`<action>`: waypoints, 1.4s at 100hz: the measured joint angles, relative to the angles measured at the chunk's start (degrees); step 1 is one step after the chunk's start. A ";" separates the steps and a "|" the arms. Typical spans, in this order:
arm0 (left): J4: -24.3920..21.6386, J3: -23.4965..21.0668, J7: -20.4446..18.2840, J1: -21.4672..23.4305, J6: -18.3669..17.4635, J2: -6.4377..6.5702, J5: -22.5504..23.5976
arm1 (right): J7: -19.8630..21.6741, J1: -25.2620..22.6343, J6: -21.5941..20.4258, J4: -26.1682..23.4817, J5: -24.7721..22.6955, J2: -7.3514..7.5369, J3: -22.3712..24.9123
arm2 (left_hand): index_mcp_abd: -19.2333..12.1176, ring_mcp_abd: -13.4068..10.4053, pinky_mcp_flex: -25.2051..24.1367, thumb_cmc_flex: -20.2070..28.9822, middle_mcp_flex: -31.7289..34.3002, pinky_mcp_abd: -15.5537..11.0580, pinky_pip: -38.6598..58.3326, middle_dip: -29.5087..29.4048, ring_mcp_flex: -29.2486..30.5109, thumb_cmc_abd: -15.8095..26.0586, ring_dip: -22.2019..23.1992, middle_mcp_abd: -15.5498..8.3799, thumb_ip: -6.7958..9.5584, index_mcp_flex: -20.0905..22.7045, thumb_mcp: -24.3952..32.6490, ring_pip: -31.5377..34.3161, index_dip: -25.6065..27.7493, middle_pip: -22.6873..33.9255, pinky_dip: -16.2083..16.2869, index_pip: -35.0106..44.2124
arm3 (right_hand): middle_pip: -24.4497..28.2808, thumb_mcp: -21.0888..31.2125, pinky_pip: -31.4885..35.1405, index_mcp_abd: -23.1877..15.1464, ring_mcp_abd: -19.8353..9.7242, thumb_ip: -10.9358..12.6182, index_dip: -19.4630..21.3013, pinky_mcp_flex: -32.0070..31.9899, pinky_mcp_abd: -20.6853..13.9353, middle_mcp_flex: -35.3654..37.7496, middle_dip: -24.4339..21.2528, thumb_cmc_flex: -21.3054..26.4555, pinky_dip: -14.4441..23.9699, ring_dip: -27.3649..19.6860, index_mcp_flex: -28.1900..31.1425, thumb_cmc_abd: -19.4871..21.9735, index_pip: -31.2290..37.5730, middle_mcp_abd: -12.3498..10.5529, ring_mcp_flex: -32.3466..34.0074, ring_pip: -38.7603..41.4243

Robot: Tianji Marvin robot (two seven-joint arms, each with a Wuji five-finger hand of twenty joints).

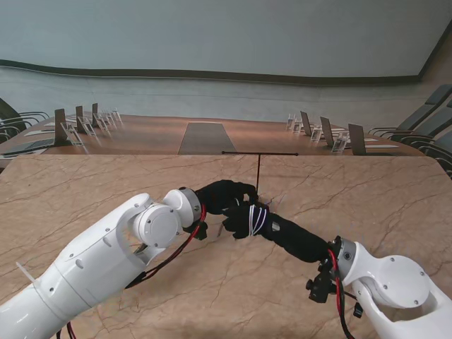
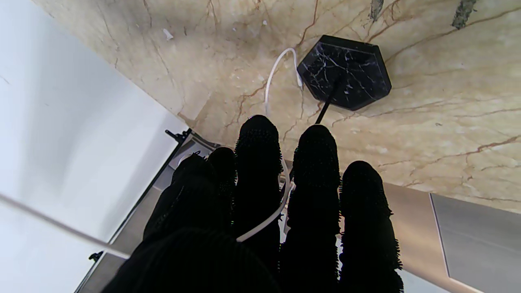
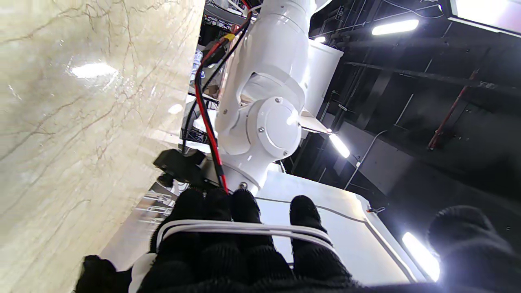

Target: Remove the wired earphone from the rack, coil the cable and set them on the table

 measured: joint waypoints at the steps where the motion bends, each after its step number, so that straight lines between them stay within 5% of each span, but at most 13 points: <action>1: -0.10 -0.09 -0.01 0.05 0.00 0.03 0.07 | 0.00 -0.07 0.06 0.00 -0.05 0.01 0.01 | 0.00 0.00 0.00 0.00 0.00 0.00 0.00 0.00 0.00 0.00 0.00 0.00 0.00 0.00 0.00 0.00 0.00 0.00 0.00 0.00 | 0.00 0.00 0.01 0.00 0.00 0.00 -0.19 0.00 0.00 0.00 0.00 0.00 0.00 0.01 0.00 0.00 0.01 0.00 0.00 0.00; 59: -5.46 -4.16 -2.28 2.63 -0.75 1.57 3.47 | -1.08 -3.97 6.19 2.24 -5.45 -0.07 2.09 | -0.02 0.00 0.00 -0.11 -0.01 -0.06 0.00 -0.02 0.00 0.00 -0.02 -0.83 0.00 0.00 -0.22 -0.01 0.06 -0.53 -0.54 0.00 | -0.16 -0.01 0.04 0.00 0.01 0.00 -2.09 -0.47 -0.27 0.00 0.00 0.00 -0.56 0.04 -0.72 0.00 3.41 0.02 -0.11 0.00; 101: -8.73 -5.64 -4.75 3.39 -1.85 2.54 4.51 | -1.06 -1.90 9.60 5.11 -7.17 -0.03 0.84 | -0.03 0.00 -0.02 -0.74 -0.05 -0.16 0.00 0.14 0.00 -0.03 -0.02 -0.83 0.00 0.00 -0.23 -0.02 0.10 -0.54 -0.55 0.00 | -0.44 -0.01 0.04 0.00 -0.47 0.00 -3.28 -1.17 -0.91 -0.66 0.00 0.00 -0.62 0.04 -0.85 0.00 5.50 0.00 -0.80 -0.05; 140: -9.14 -4.46 -7.28 1.72 -2.13 3.12 3.31 | -2.21 0.55 13.04 7.39 -8.35 -0.20 -1.73 | 0.78 0.00 -0.03 -0.93 -0.05 -0.21 0.00 0.80 0.00 -0.03 0.01 -0.83 0.00 0.00 -0.23 -0.02 0.73 -0.54 -0.55 1.45 | -7.90 -0.01 -3.16 -0.63 -1.48 0.00 -7.61 -3.31 -2.13 -2.16 -2.83 0.00 -0.64 0.04 -1.52 0.07 2.43 -0.80 -3.79 -2.22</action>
